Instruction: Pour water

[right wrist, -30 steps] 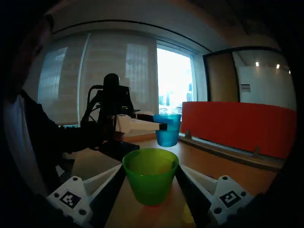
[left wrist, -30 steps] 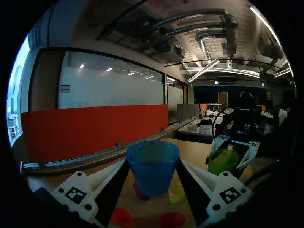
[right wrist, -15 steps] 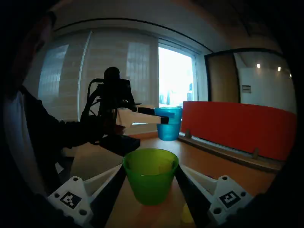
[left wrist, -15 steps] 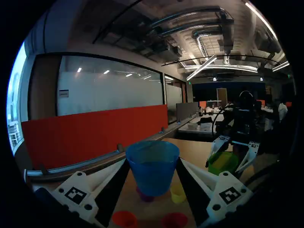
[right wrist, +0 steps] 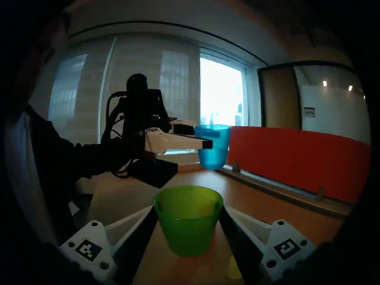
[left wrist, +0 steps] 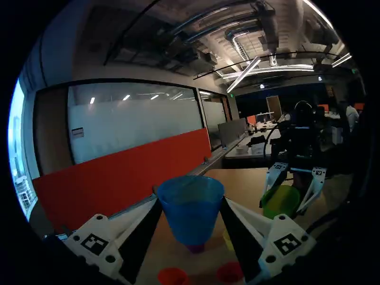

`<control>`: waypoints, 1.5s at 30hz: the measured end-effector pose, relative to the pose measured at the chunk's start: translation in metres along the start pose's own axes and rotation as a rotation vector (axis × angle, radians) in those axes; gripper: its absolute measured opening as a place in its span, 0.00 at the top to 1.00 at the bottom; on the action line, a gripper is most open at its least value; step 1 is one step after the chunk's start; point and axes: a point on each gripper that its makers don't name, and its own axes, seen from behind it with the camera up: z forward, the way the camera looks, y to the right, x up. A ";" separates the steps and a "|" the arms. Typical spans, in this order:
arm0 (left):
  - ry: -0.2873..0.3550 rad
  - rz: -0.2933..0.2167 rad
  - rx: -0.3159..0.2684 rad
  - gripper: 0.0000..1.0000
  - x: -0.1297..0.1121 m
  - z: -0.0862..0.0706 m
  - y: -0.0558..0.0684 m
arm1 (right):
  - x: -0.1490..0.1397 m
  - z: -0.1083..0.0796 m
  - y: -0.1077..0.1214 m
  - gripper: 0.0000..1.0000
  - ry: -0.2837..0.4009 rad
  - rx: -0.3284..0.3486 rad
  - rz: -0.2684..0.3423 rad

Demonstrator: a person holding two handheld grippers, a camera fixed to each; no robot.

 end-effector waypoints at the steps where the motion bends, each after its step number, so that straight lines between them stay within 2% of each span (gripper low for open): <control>1: 0.000 0.007 0.001 0.16 0.001 0.000 -0.001 | 0.000 0.001 0.000 0.10 0.000 0.002 0.002; 8: 0.010 0.077 0.010 0.16 0.011 -0.003 -0.003 | 0.000 0.007 -0.001 0.10 0.004 0.015 0.015; 24: 0.022 0.234 0.011 0.16 0.021 -0.007 0.003 | 0.002 0.017 -0.009 0.11 0.002 0.054 0.012; 45: 0.029 0.342 0.029 0.16 0.028 -0.012 -0.001 | 0.002 0.028 -0.014 0.11 0.003 0.082 0.015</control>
